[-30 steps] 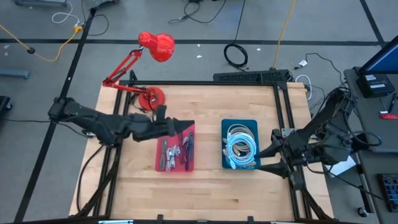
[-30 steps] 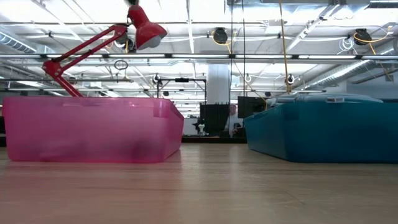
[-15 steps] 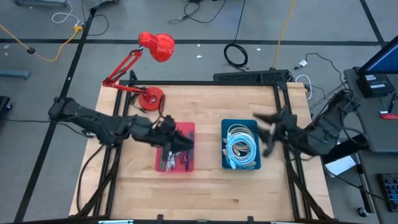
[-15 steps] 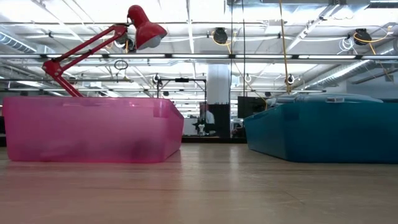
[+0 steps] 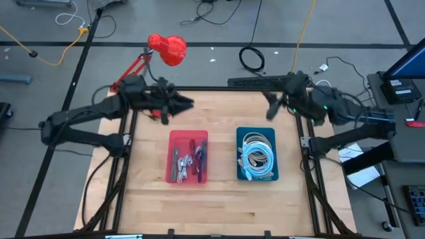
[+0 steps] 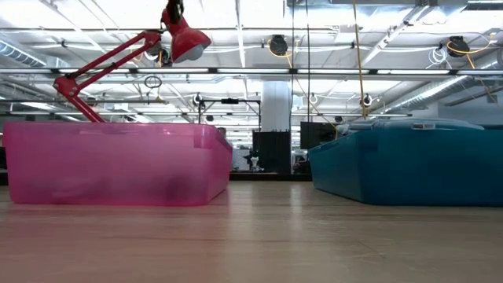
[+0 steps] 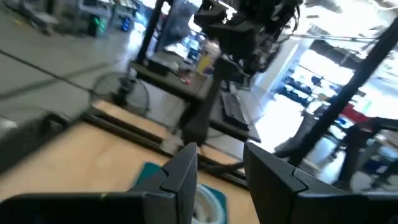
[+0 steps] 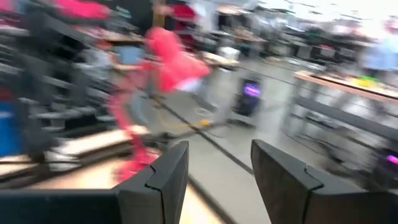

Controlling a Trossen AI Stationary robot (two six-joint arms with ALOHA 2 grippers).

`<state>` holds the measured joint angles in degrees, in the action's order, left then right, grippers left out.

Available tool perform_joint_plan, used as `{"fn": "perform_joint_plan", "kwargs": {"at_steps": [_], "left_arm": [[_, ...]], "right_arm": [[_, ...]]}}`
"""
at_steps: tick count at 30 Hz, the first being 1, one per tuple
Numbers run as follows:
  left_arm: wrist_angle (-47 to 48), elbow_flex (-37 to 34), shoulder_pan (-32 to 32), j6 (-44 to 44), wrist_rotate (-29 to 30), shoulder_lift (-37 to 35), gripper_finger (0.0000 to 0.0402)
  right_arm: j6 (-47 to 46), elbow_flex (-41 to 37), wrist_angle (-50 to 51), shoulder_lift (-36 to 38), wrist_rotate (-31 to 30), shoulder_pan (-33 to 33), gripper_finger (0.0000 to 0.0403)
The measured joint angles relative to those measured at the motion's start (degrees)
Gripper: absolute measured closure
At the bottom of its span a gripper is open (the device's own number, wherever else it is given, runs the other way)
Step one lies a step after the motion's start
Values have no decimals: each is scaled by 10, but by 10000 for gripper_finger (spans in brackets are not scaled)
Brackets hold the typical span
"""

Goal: Pick & Place USB Port
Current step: Return to Home Position

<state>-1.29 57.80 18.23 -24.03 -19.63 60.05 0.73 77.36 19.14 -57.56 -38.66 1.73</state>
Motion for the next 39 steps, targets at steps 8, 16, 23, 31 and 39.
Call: {"fn": "perform_joint_plan", "kwargs": {"at_steps": [8, 16, 23, 31, 39], "left_arm": [[101, 0, 96, 5, -40, -50, 270], [100, 0, 97, -122, -91, -81, 270], [94, 0, 97, -155, -63, -83, 270], [114, 0, 93, -147, -58, -83, 367], [120, 0, 99, -110, -56, -83, 398]], "right_arm": [[-73, 0, 135, -3, 45, -122, 234], [-226, 0, 165, -4, 153, -122, 234], [-191, 0, 138, -6, 225, -126, 250], [-184, 0, 141, -6, 225, -126, 392], [-169, 0, 137, -6, 224, -126, 402]]}}
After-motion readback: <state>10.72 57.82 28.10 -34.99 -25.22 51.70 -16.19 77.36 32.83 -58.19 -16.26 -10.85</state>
